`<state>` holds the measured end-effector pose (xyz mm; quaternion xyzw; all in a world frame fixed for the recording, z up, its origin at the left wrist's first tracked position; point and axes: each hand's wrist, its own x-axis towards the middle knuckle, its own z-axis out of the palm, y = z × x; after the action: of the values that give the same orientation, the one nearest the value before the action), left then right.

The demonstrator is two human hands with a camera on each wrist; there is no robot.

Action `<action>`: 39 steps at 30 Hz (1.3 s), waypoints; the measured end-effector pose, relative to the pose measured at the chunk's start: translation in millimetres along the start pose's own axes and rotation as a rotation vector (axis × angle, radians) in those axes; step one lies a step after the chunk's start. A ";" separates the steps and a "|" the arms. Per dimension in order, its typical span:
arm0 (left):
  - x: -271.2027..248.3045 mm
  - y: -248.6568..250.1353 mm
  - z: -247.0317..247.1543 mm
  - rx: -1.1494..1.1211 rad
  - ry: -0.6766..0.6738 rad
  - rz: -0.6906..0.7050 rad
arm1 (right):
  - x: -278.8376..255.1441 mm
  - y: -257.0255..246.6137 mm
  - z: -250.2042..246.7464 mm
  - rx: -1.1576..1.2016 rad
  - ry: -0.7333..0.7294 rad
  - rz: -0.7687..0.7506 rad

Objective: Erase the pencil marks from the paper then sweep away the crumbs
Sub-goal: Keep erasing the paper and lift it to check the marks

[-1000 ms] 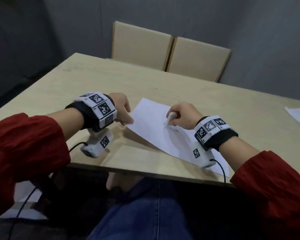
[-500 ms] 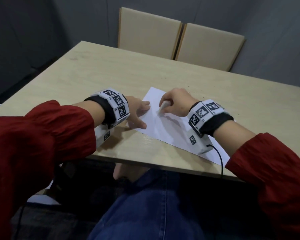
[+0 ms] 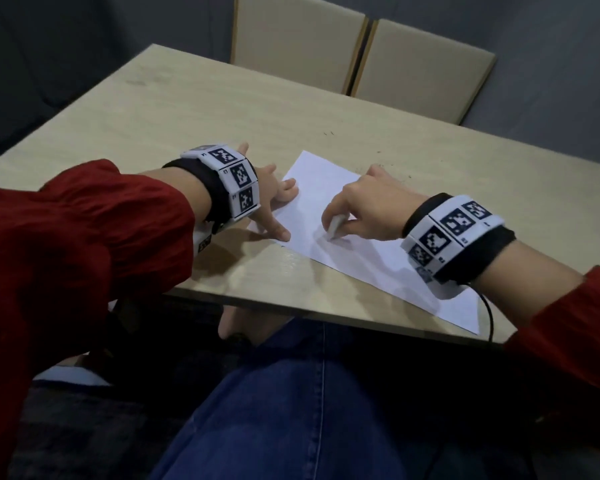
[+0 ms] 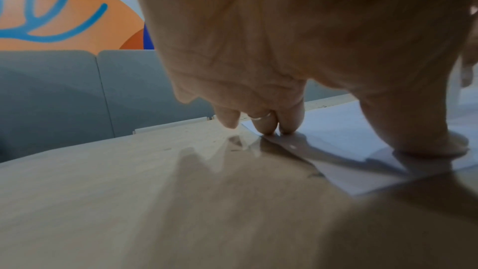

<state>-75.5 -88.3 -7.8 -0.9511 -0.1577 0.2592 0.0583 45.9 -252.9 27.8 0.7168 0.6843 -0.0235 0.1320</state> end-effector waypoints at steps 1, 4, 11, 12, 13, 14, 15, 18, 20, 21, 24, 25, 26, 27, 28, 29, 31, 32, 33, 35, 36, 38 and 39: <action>0.2 -1.2 1.1 -0.007 -0.002 0.004 | 1.7 1.9 -1.9 0.014 -0.010 0.000; 0.0 -3.3 3.2 -0.033 0.000 0.016 | 23.7 -0.6 -1.1 0.128 0.090 0.053; -2.4 -0.2 2.1 -0.048 -0.028 0.001 | -20.4 1.5 24.9 0.174 0.084 0.058; -3.4 0.0 1.9 -0.061 -0.027 0.001 | -31.4 2.1 25.3 0.171 0.068 0.042; -4.9 1.0 1.6 -0.085 -0.028 0.004 | -36.8 1.9 23.3 0.178 0.044 0.034; -5.7 2.7 1.3 -0.119 -0.028 0.012 | -36.0 2.0 19.5 0.190 0.034 0.034; -5.6 2.9 1.1 -0.151 -0.025 0.020 | -29.1 2.2 14.9 0.206 0.055 0.041; -5.8 1.2 2.0 -0.218 -0.035 0.026 | 6.2 3.8 8.4 0.273 0.184 0.127; -5.0 1.5 2.8 -0.228 -0.038 0.023 | 19.0 1.9 13.5 0.294 0.182 0.147; -4.5 1.7 3.0 -0.228 -0.041 0.024 | 17.5 1.4 17.3 0.285 0.178 0.144; -3.3 0.9 3.5 -0.226 -0.050 0.023 | -15.7 6.6 26.7 0.216 0.162 0.110; -2.7 0.4 3.6 -0.219 -0.045 0.022 | -30.3 10.3 28.6 0.183 0.124 0.094; -3.2 0.4 3.7 -0.213 -0.037 0.023 | -42.8 14.0 29.1 0.159 0.073 0.087; -3.5 0.0 3.8 -0.210 -0.031 0.023 | -49.9 17.8 27.6 0.153 0.024 0.090; -4.7 0.7 3.4 -0.209 -0.028 0.025 | -51.2 20.0 24.2 0.161 -0.001 0.098; -4.5 1.0 3.0 -0.206 -0.027 0.026 | -45.3 21.8 21.0 0.180 0.008 0.105; -4.3 1.1 1.9 -0.200 -0.037 0.021 | -22.2 21.2 15.8 0.231 0.090 0.135; -4.3 1.3 1.9 -0.197 -0.044 0.016 | -11.3 18.8 14.9 0.261 0.133 0.156; -4.2 1.7 2.6 -0.200 -0.049 0.009 | -3.9 17.3 16.4 0.281 0.164 0.170; -4.4 1.1 4.0 -0.227 -0.051 0.003 | -6.1 19.2 23.9 0.267 0.185 0.161; -5.2 1.2 4.2 -0.244 -0.052 0.003 | -16.6 22.0 26.7 0.250 0.171 0.151; -7.1 1.9 3.3 -0.252 -0.049 0.005 | -42.6 32.1 29.1 0.213 0.099 0.137; -8.0 2.3 2.7 -0.244 -0.048 0.006 | -52.5 35.2 28.8 0.191 0.049 0.135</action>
<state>-82.8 -93.0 -6.8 -0.9451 -0.1865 0.2610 -0.0627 81.6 -311.4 16.8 0.7710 0.6320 -0.0622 0.0476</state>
